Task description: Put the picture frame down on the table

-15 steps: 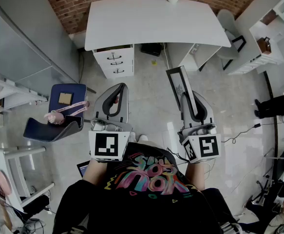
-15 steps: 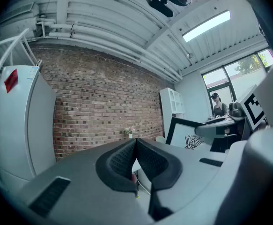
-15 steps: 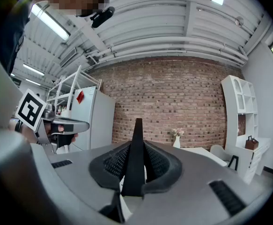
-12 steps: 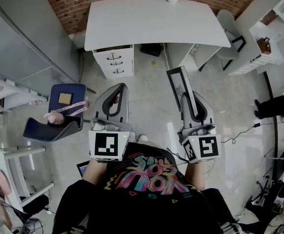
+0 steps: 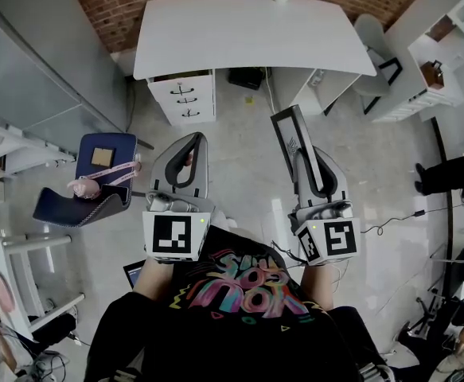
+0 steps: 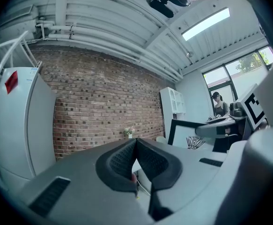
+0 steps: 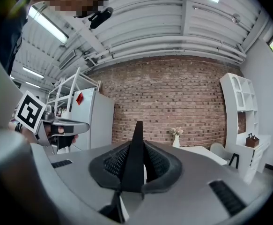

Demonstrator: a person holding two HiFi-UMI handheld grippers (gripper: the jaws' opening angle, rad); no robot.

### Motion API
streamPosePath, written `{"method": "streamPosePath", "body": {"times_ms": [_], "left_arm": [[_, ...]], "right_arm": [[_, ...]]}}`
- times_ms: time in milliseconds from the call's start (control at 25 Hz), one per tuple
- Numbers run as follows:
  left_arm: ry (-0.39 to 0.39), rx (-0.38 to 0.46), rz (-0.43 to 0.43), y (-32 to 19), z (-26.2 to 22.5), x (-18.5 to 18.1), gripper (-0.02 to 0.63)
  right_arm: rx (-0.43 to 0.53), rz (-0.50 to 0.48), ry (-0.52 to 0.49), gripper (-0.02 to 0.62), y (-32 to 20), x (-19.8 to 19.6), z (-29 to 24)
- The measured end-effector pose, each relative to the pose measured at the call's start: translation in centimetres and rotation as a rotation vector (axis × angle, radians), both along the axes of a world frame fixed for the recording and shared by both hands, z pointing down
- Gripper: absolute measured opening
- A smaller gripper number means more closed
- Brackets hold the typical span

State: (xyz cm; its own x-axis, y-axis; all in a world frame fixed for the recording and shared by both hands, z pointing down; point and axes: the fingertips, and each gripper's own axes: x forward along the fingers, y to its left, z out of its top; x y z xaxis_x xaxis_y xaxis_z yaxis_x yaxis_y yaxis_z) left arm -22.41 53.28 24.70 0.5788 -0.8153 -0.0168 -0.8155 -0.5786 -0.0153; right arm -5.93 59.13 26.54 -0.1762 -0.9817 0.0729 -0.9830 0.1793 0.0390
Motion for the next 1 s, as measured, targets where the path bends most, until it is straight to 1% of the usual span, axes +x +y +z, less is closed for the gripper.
{"method": "streamPosePath", "body": {"times_ms": [120,240,440,640,800,1000], "left_arm": [[0.001,-0.008,0.0,-0.2,0.4,0.7,0.021],[-0.001,-0.009,-0.006,-1.5,0.7,1.3,0.021],[0.006,-0.013,-0.015,-6.4,1.8,2.6,0.021],[0.014,-0.02,-0.022,-14.3,2.5,4.2,0.021],[0.006,-0.018,-0.019,-22.2,2.0,5.9,0.021],[-0.002,-0.01,-0.023,-32.0,1.4,6.9,0.021]], "right_arm": [[-0.007,0.001,-0.006,0.087,-0.3,0.8,0.5],[-0.012,-0.007,-0.014,0.087,-1.7,1.5,1.1],[-0.024,-0.021,-0.015,0.087,-6.6,2.6,2.3],[-0.031,-0.028,-0.008,0.087,-14.4,4.2,2.9],[-0.038,-0.026,-0.01,0.087,-22.1,6.0,2.7],[-0.036,-0.02,-0.011,0.087,-31.8,7.5,2.0]]}}
